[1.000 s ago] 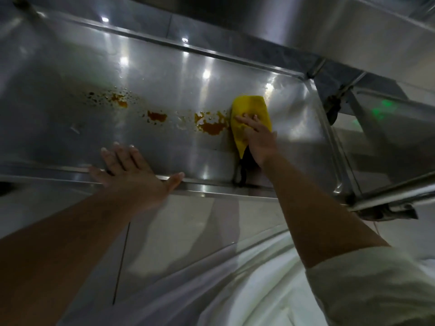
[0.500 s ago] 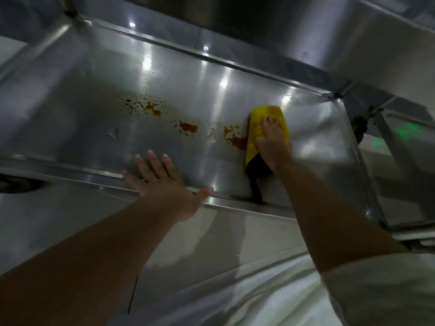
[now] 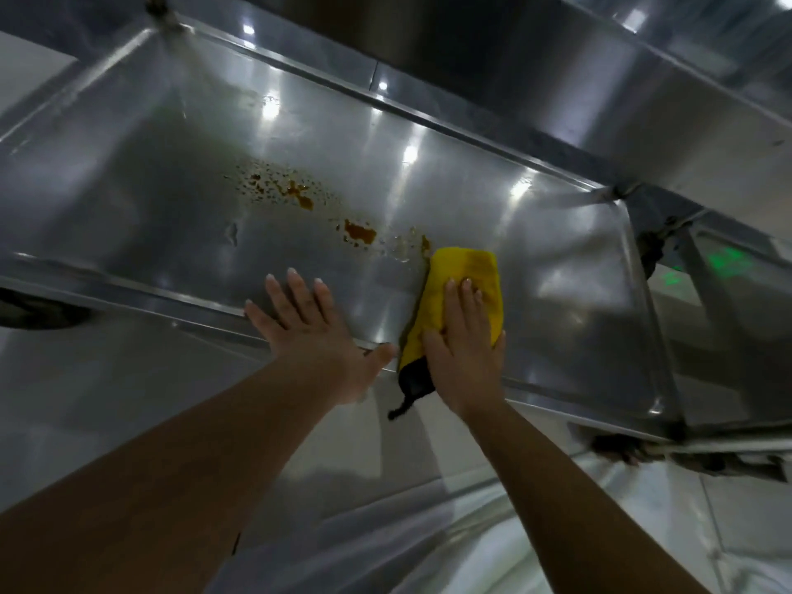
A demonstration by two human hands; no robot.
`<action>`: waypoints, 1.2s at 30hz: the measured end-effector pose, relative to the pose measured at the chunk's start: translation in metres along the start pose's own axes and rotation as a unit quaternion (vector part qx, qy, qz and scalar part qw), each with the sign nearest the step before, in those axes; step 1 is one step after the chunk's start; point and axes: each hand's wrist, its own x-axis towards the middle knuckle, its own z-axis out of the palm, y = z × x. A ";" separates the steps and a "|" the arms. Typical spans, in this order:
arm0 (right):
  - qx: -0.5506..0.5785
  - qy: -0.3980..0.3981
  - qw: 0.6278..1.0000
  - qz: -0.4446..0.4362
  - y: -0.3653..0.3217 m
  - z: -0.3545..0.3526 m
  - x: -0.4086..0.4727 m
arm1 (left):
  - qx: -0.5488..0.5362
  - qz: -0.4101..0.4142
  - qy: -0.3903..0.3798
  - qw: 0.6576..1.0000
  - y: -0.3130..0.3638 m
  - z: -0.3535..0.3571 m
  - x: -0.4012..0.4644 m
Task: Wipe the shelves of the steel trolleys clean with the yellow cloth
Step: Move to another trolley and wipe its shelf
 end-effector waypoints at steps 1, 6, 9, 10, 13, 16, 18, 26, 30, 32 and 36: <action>-0.003 0.009 1.000 0.012 -0.003 0.003 0.001 | 0.005 0.008 0.006 1.000 -0.002 0.001 0.000; 0.007 -0.007 1.000 0.010 -0.019 -0.005 0.071 | 0.027 0.053 0.049 0.997 -0.015 0.011 -0.002; 0.014 -0.019 0.999 0.025 -0.039 -0.006 0.111 | 0.022 0.118 0.113 0.986 -0.038 0.013 -0.005; 0.014 -0.017 0.999 0.026 -0.043 -0.004 0.116 | 0.016 0.138 0.134 0.981 -0.051 0.012 -0.006; -0.002 -0.030 1.000 0.002 -0.042 -0.002 0.101 | 0.020 0.124 0.169 0.978 -0.095 0.002 -0.005; -0.036 -0.037 0.997 -0.053 -0.024 -0.006 0.065 | 0.027 0.051 0.158 0.986 -0.138 -0.015 0.008; -0.115 -0.004 0.988 -0.102 -0.015 -0.012 0.049 | 0.035 0.015 0.155 0.987 -0.163 -0.023 0.020; -0.078 0.037 0.994 -0.073 -0.051 0.016 0.094 | 0.019 0.001 0.138 0.990 -0.179 -0.015 0.041; -0.038 0.017 0.999 -0.030 -0.098 0.023 0.126 | 0.020 0.000 0.121 0.992 -0.181 -0.015 0.044; -0.035 0.003 0.998 -0.056 -0.108 0.028 0.109 | 0.016 0.001 0.103 0.995 -0.181 -0.017 0.042; -0.019 -0.012 0.982 -0.186 -0.100 0.037 0.036 | 0.013 0.004 0.082 0.997 -0.180 -0.021 0.040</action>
